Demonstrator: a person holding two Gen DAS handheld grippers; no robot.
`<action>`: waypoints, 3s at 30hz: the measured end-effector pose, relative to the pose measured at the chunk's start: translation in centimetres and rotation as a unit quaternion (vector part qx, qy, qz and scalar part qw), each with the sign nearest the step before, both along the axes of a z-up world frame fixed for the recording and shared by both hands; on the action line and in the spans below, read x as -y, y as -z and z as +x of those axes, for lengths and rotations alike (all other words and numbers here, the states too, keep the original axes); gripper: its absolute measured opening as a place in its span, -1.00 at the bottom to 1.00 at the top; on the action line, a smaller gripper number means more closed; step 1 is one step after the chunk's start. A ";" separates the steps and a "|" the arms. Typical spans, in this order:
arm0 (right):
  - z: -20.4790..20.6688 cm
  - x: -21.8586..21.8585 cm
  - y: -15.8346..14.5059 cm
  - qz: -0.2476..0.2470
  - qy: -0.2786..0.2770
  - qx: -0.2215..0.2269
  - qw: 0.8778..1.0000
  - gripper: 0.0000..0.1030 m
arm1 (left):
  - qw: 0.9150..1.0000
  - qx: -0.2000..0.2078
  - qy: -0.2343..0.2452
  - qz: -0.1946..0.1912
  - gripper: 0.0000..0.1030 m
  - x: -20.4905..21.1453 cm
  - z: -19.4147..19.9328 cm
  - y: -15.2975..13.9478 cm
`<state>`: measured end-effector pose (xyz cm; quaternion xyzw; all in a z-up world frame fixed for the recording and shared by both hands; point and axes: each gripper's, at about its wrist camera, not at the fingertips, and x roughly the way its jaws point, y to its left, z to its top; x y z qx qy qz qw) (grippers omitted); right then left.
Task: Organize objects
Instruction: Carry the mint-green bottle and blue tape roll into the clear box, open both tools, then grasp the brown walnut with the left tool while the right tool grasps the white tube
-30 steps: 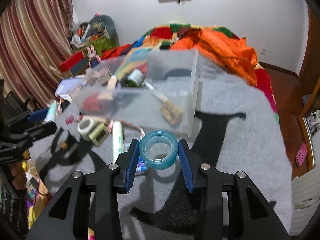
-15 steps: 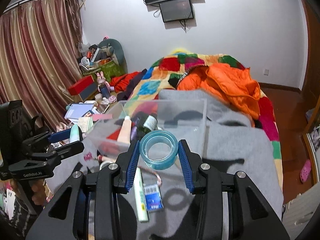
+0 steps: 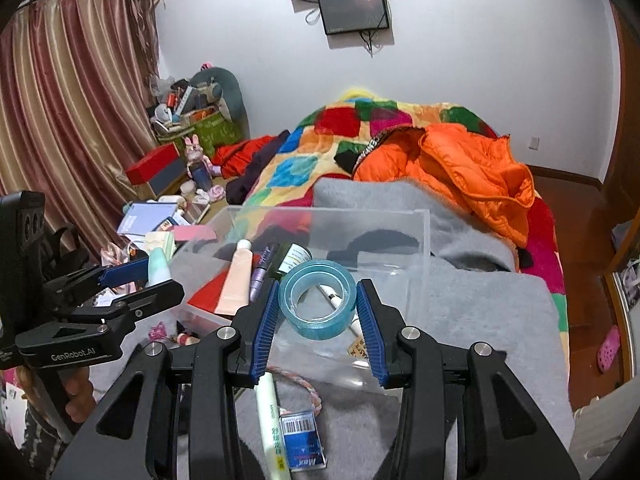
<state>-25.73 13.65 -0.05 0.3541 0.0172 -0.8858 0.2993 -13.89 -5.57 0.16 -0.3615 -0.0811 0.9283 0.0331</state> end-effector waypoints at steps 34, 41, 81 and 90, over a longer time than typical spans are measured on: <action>-1.0 2.3 2.2 0.038 -0.001 0.018 0.999 -0.04 | 1.000 0.023 0.008 0.007 0.44 -0.9 -1.9 0.9; 0.6 1.5 0.7 0.035 0.003 -0.006 0.999 0.15 | 1.000 0.002 0.001 -0.006 0.62 -0.9 0.4 -0.6; 8.3 2.9 8.7 0.081 -0.077 0.065 0.992 -0.58 | 0.997 0.063 -0.019 -0.048 -0.40 -1.6 9.5 7.2; 8.3 1.6 8.2 0.060 -0.057 0.070 0.994 -0.73 | 0.998 0.052 -0.005 -0.037 -0.77 -2.3 10.3 6.7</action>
